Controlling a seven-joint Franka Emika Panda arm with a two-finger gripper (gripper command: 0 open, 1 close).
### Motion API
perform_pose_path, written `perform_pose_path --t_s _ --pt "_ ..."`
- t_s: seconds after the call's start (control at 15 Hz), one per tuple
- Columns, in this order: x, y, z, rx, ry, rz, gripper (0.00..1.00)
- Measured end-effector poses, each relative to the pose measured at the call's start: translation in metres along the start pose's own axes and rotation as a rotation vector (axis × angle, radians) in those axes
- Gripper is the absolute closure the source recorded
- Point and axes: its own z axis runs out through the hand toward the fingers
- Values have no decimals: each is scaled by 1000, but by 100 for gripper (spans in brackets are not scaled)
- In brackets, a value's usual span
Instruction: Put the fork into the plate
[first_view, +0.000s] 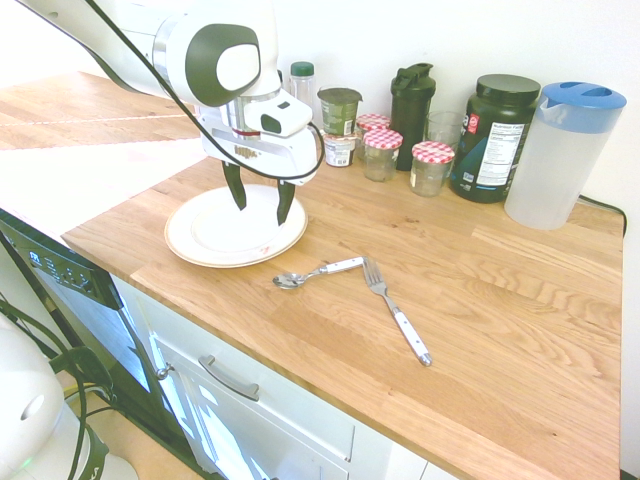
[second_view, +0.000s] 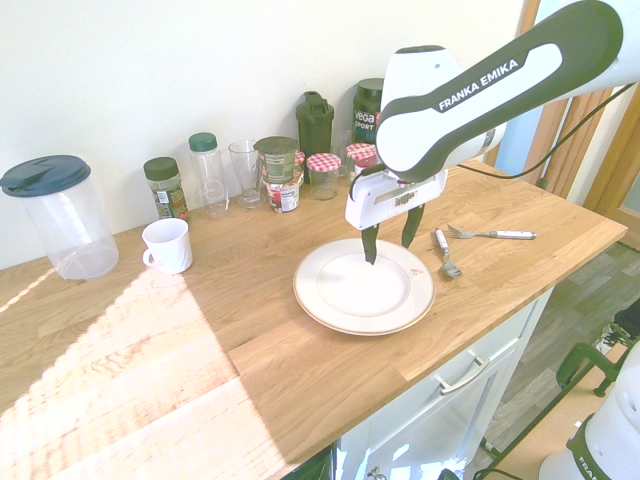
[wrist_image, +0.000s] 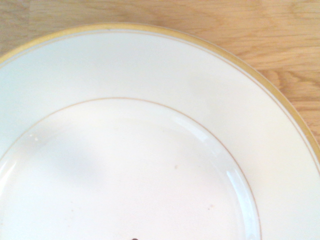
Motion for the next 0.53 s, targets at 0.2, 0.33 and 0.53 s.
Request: perform_pose_path --t_s 0.2,0.33,0.53 --pt "2 1 0 11 -7 17 0" --pt "5 12 -8 40 1 28 0" --pt "3 56 -20 88 18 35 0"
